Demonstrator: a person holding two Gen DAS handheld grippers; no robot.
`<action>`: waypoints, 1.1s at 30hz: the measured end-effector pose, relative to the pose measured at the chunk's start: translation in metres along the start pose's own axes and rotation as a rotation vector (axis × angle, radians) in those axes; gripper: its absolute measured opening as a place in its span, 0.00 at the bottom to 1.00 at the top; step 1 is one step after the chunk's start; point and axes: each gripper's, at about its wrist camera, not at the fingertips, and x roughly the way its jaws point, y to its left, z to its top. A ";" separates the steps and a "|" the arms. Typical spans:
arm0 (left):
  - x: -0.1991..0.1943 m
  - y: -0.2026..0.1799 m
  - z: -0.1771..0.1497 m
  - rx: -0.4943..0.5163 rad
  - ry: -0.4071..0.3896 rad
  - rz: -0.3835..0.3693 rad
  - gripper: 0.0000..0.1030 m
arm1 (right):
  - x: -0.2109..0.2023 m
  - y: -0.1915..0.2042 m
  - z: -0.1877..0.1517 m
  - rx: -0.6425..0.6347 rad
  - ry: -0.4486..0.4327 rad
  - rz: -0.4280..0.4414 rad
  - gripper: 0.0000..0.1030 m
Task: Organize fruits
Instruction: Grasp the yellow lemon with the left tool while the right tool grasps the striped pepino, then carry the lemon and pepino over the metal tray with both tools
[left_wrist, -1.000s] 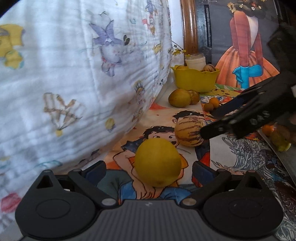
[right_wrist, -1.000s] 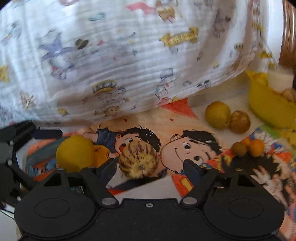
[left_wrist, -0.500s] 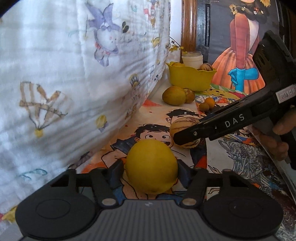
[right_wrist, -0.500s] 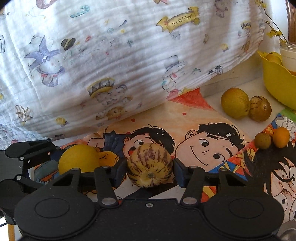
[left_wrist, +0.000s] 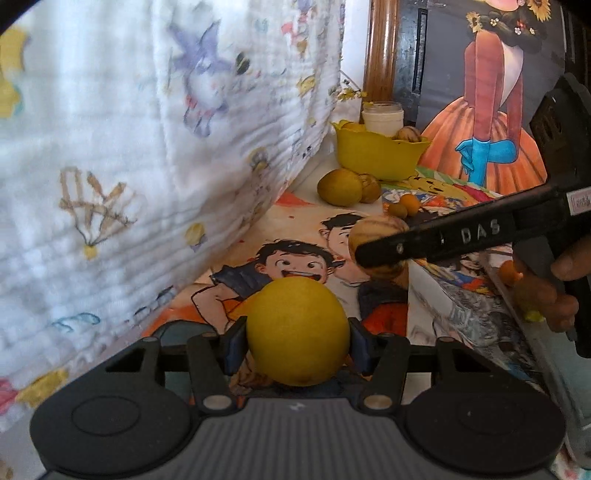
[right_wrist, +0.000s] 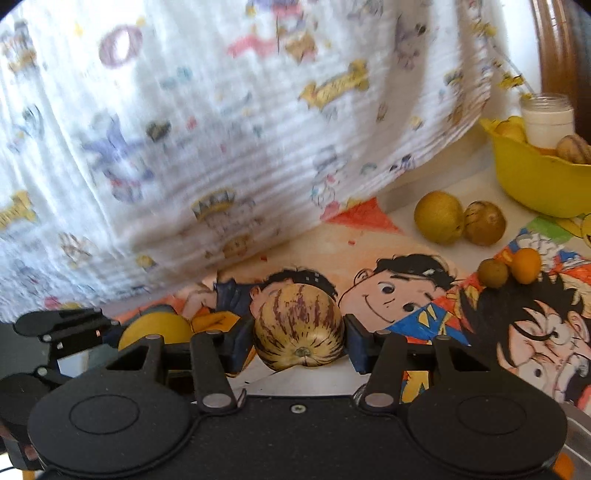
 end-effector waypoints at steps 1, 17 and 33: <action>-0.004 -0.003 0.001 0.001 -0.005 -0.001 0.58 | -0.005 0.000 0.001 0.001 -0.012 -0.004 0.52; -0.052 -0.038 0.008 -0.023 -0.056 0.035 0.58 | -0.093 -0.008 -0.015 0.029 -0.109 -0.021 0.52; -0.052 -0.145 -0.009 -0.008 -0.034 -0.202 0.58 | -0.229 -0.049 -0.116 0.070 -0.151 -0.252 0.52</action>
